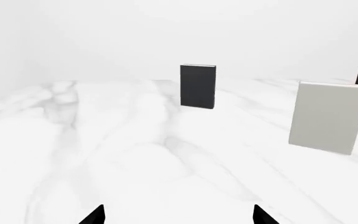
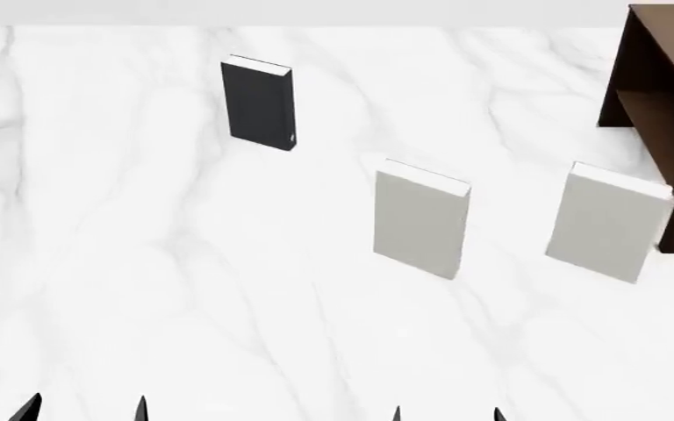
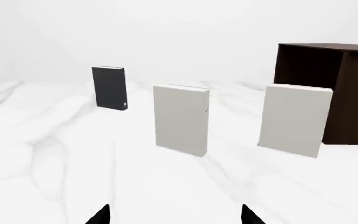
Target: Pick up the book on the left and place it on top of the shelf.
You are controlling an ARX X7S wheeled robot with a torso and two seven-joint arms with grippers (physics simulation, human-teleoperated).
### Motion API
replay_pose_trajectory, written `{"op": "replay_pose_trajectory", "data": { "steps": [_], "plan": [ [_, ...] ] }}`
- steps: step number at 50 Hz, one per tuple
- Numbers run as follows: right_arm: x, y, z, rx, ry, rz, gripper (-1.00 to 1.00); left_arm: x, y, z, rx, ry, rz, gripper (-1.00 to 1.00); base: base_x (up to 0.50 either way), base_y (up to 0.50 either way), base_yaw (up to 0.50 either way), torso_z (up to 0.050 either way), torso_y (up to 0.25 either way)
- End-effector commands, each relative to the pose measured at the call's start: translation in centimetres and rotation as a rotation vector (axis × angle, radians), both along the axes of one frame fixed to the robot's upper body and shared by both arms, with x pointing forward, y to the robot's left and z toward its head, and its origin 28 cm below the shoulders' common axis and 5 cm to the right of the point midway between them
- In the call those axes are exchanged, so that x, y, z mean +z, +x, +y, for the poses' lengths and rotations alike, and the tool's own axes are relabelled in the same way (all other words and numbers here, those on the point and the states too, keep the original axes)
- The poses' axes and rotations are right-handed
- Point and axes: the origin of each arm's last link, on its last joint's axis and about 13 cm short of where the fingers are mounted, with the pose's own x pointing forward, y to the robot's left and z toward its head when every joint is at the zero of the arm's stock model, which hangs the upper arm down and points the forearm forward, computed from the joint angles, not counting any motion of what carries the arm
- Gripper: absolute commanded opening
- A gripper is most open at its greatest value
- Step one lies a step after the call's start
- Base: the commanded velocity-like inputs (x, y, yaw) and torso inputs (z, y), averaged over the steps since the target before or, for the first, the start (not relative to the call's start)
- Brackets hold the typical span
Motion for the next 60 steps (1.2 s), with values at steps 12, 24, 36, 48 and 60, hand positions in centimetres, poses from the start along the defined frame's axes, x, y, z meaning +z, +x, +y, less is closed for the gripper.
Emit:
{"op": "replay_pose_trajectory", "data": {
  "steps": [12, 24, 36, 48, 60],
  "plan": [
    [-0.1, 0.0, 0.0, -0.004, -0.006, 0.000, 1.00, 0.1, -0.1, -0.2, 0.000, 0.010, 0.001, 1.00, 0.00, -0.18, 0.00, 0.000, 0.000],
    [0.0, -0.2, 0.0, 0.004, -0.011, 0.002, 1.00, 0.1, -0.1, -0.2, -0.007, 0.003, 0.003, 1.00, 0.00, 0.00, 0.00, 0.000, 0.000],
    [7.2, 1.2, -0.6, 0.042, 0.065, 0.053, 1.00, 6.6, 1.6, 0.7, 0.022, -0.049, 0.042, 1.00, 0.00, 0.00, 0.00, 0.000, 0.000],
    [17.7, 4.7, -1.2, 0.029, 0.016, -0.022, 1.00, 16.5, 3.5, 1.5, 0.014, 0.059, -0.064, 1.00, 0.00, 0.00, 0.00, 0.000, 0.000],
    [23.2, 5.9, -1.4, 0.007, 0.011, -0.061, 1.00, 21.6, 4.5, 2.2, 0.027, 0.070, -0.123, 1.00, 0.00, 0.00, 0.00, 0.000, 0.000]
  ]
}}
